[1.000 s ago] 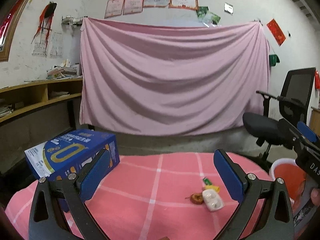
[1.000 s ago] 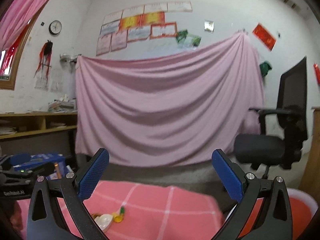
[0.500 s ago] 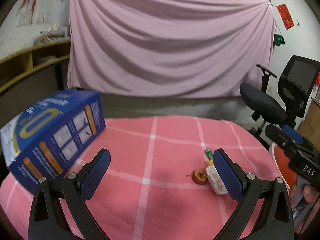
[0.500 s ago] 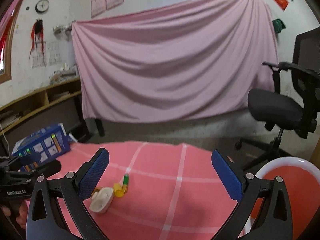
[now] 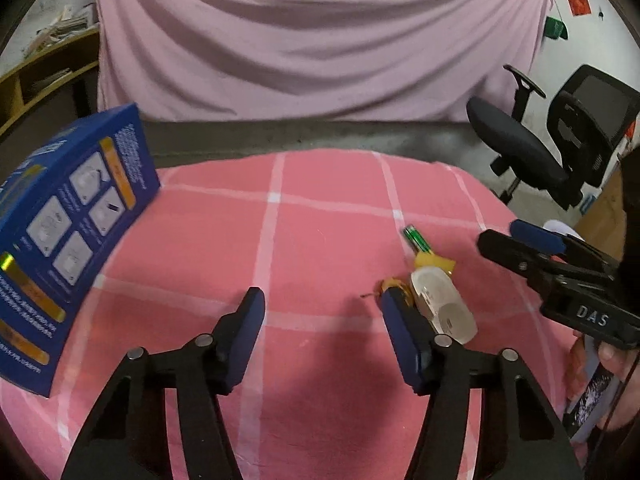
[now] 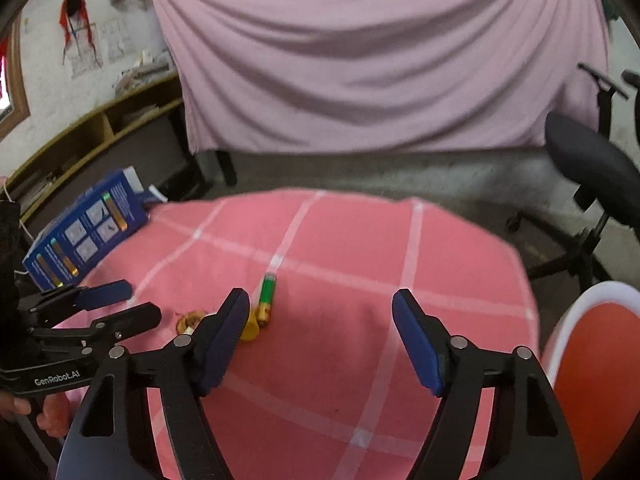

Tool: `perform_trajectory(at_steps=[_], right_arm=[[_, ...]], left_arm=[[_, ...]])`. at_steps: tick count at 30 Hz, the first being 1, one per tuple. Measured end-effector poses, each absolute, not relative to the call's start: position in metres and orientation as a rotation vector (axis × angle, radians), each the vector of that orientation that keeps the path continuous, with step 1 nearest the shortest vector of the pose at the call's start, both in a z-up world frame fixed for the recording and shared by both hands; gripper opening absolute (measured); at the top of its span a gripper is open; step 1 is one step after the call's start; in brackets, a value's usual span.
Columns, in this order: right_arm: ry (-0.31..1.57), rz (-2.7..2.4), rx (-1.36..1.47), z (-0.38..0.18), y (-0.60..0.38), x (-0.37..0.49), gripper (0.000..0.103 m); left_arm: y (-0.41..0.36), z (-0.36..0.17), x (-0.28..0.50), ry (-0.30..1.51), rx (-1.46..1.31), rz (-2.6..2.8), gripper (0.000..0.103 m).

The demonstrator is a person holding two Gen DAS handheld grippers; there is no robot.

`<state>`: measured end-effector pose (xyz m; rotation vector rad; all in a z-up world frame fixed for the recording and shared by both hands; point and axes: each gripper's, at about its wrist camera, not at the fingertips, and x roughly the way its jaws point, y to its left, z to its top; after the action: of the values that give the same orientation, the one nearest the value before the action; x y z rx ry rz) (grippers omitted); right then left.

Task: Collect trash
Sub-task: 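Move both open tools back toward the white cap and nut shell on the table, then grasp the round nut shell with the left tool while the right tool grasps the yellow-capped tube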

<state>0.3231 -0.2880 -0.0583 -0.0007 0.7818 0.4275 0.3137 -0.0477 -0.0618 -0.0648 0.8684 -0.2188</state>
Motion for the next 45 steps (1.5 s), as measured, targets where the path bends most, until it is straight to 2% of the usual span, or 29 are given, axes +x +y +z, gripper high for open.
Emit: perform_trajectory(at_steps=[11, 18, 21, 23, 25, 42, 44, 45], right_arm=[[0.853, 0.422, 0.002, -0.065, -0.288, 0.33, 0.073], [0.87, 0.414, -0.02, -0.069, -0.283, 0.333, 0.073], [0.874, 0.412, -0.017, -0.069, -0.284, 0.333, 0.073], [0.882, 0.41, -0.018, -0.07, -0.284, 0.335, 0.073], [0.895, 0.408, -0.02, -0.072, -0.283, 0.337, 0.073], [0.881, 0.491, -0.015, -0.07, -0.269, 0.336, 0.073], [0.891, 0.508, 0.004, -0.071, -0.265, 0.34, 0.069], [0.897, 0.515, 0.01, -0.072, -0.263, 0.342, 0.064]], left_arm=[[-0.082, -0.071, 0.324, 0.917, 0.092, -0.256, 0.054], [-0.086, -0.076, 0.331, 0.922, 0.082, -0.291, 0.054], [-0.087, -0.075, 0.333, 0.923, 0.075, -0.295, 0.04], [-0.089, -0.075, 0.334, 0.926, 0.075, -0.296, 0.038], [-0.089, -0.073, 0.333, 0.926, 0.074, -0.293, 0.029], [-0.031, -0.059, 0.325, 0.892, -0.183, -0.108, 0.029], [-0.02, -0.057, 0.322, 0.883, -0.22, -0.076, 0.029], [-0.014, -0.056, 0.321, 0.88, -0.24, -0.065, 0.029]])
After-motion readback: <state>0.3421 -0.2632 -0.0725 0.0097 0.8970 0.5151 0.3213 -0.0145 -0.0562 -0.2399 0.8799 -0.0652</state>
